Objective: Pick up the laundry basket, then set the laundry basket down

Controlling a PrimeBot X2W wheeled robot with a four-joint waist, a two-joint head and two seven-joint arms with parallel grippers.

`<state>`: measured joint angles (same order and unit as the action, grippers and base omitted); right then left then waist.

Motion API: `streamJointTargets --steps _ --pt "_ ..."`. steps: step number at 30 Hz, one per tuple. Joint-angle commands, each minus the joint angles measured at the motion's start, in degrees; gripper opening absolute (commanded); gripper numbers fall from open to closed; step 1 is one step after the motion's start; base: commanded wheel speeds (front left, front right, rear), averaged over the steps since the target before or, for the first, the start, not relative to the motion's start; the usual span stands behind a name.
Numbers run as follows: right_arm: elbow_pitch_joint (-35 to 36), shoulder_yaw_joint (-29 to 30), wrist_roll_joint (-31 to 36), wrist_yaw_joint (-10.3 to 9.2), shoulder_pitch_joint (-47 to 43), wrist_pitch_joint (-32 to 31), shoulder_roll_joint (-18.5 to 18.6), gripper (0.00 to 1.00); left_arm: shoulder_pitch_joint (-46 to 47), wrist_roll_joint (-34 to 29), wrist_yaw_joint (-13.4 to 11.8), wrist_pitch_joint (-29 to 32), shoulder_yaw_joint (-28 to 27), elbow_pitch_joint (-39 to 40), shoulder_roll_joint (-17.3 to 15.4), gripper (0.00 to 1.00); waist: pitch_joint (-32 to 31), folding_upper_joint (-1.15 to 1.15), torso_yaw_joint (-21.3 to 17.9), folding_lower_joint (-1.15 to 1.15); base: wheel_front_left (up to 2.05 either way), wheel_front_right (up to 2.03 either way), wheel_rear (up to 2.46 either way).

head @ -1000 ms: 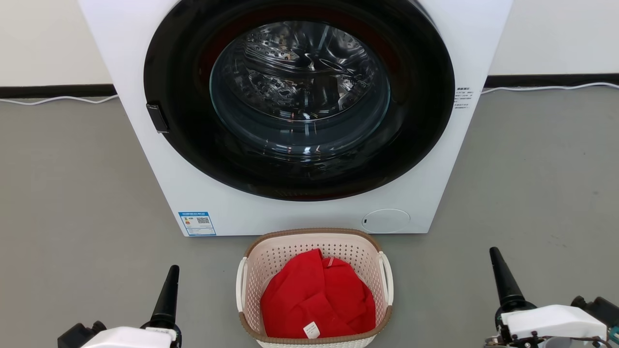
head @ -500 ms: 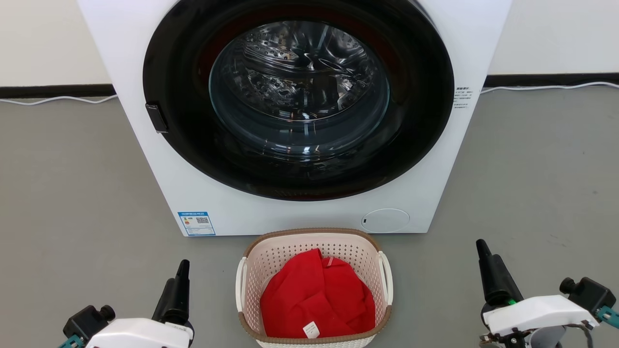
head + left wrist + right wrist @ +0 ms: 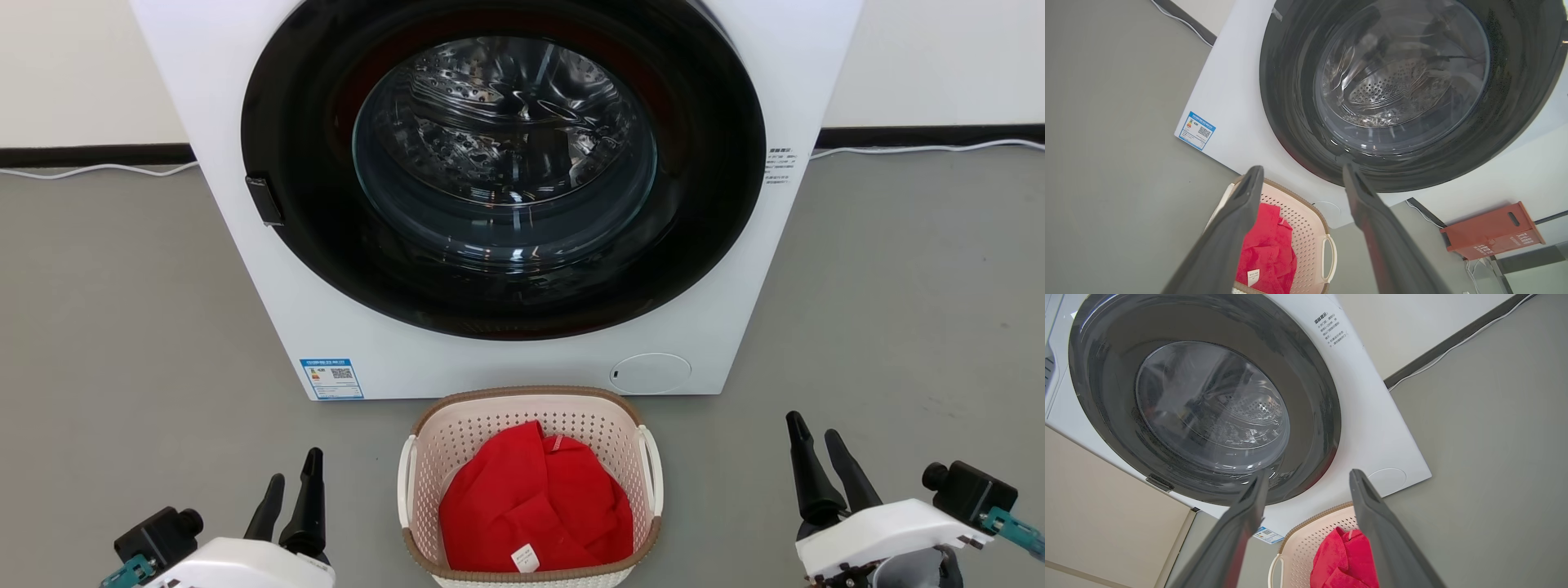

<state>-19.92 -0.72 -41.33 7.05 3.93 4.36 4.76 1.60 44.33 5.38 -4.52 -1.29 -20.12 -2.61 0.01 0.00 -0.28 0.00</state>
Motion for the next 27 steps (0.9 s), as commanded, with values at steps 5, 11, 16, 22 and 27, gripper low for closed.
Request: streamJointTargets --steps 5,11,16,22,27 --pt "0.45 -1.05 5.23 0.25 3.19 1.69 0.96 1.0 2.29 -5.35 -1.14 -1.46 -0.08 1.37 -1.28 1.0 0.04 0.0 0.03 0.0 0.0 0.0 0.0" --pt "-0.33 -1.36 9.84 0.27 3.31 2.7 1.07 1.0 2.19 -9.75 -1.88 -2.47 0.61 1.71 -1.83 1.0 0.09 0.0 0.01 0.0 0.0 0.0 0.0" --pt "-0.78 -1.66 13.54 0.29 3.47 3.52 1.06 1.0 2.11 -13.52 -2.9 -3.3 1.09 1.96 -2.37 1.0 0.13 0.0 -0.12 0.0 0.0 0.0 0.0" --pt "-1.16 -2.05 18.05 0.31 3.77 4.53 1.17 1.0 2.16 -17.63 -4.17 -4.31 1.37 2.49 -2.86 1.0 0.2 0.0 -0.18 0.0 0.0 0.0 0.0" --pt "-1.2 -2.41 21.83 0.33 4.0 5.36 1.27 1.0 2.04 -20.84 -4.87 -5.16 1.5 2.92 -3.05 1.0 0.2 0.0 -0.25 0.0 0.0 0.0 0.0"
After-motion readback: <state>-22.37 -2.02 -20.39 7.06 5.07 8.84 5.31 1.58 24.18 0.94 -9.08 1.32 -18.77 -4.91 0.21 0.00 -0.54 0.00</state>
